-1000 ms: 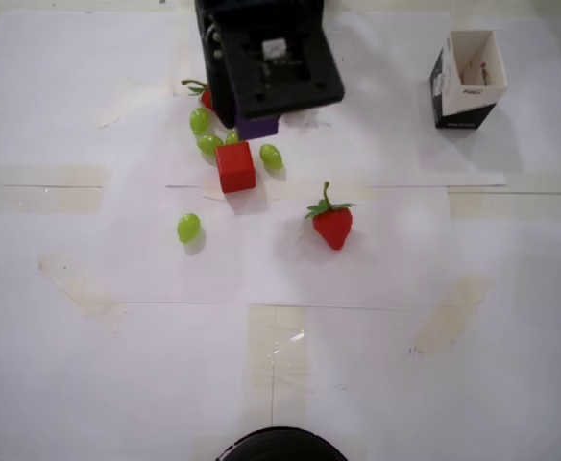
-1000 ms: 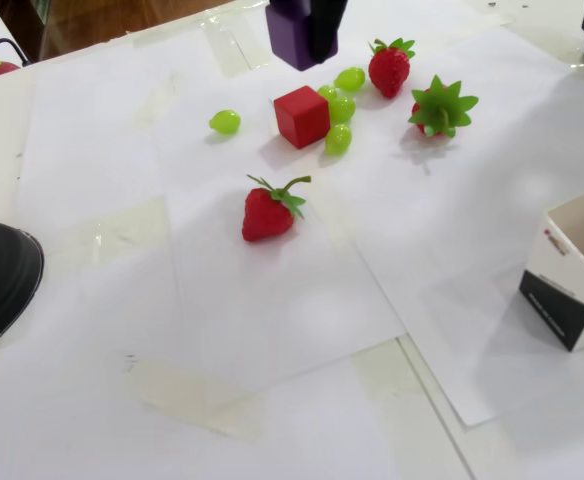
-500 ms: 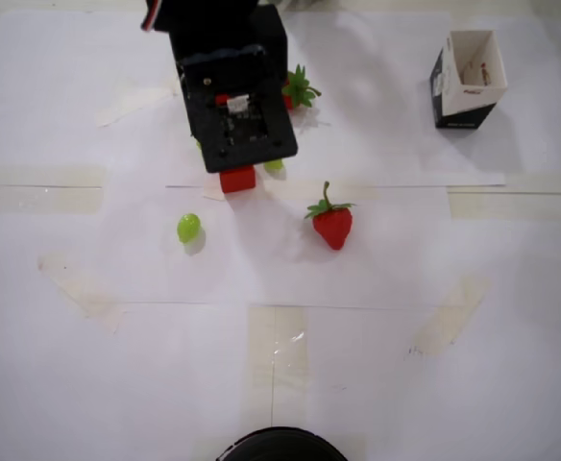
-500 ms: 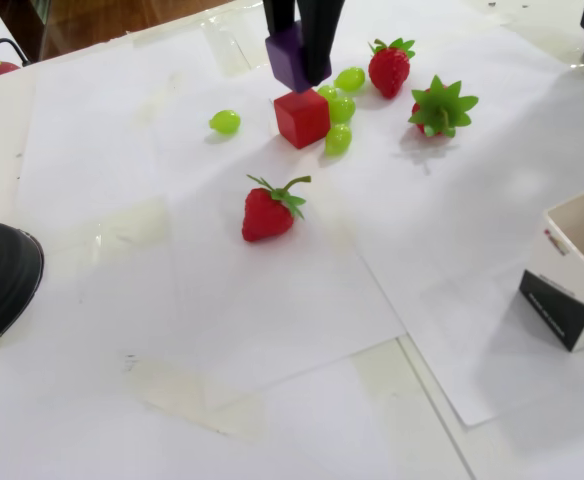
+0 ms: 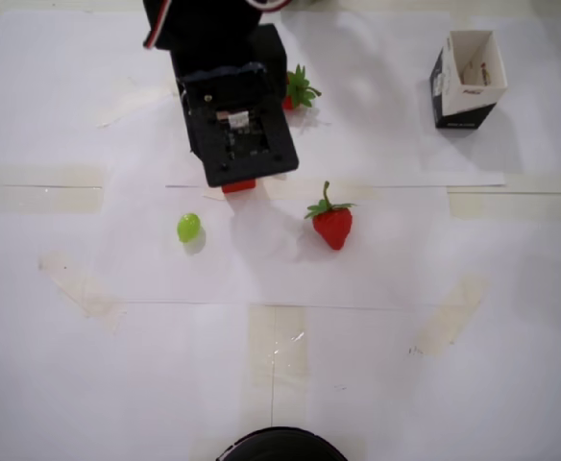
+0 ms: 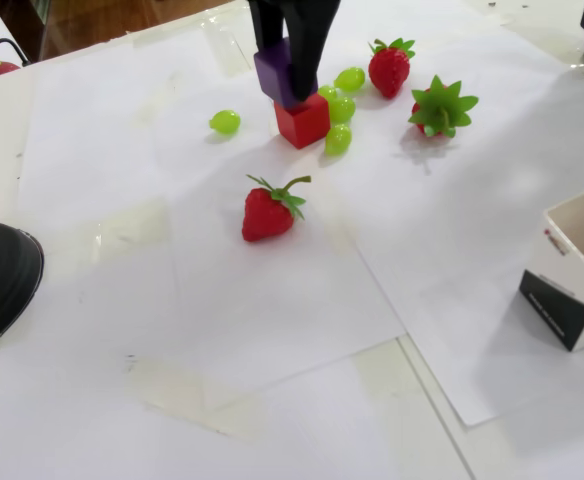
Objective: Put the purple cube on top of the red cube
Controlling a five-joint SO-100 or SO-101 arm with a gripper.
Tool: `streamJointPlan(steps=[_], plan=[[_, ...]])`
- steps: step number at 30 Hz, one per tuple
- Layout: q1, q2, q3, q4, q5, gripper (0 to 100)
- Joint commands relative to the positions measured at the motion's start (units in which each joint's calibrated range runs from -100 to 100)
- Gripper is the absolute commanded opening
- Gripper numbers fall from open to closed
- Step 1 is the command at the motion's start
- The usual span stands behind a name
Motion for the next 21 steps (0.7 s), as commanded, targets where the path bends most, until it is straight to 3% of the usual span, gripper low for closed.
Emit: streamJointPlan(steps=[1,10,21], plan=[[0.5,-1.3,0.1,-0.8,0.1,11],[0.6,-1.3,2.1,-1.1,-0.1,12],[0.7,-1.3,3.7,-1.7,-0.2,21]])
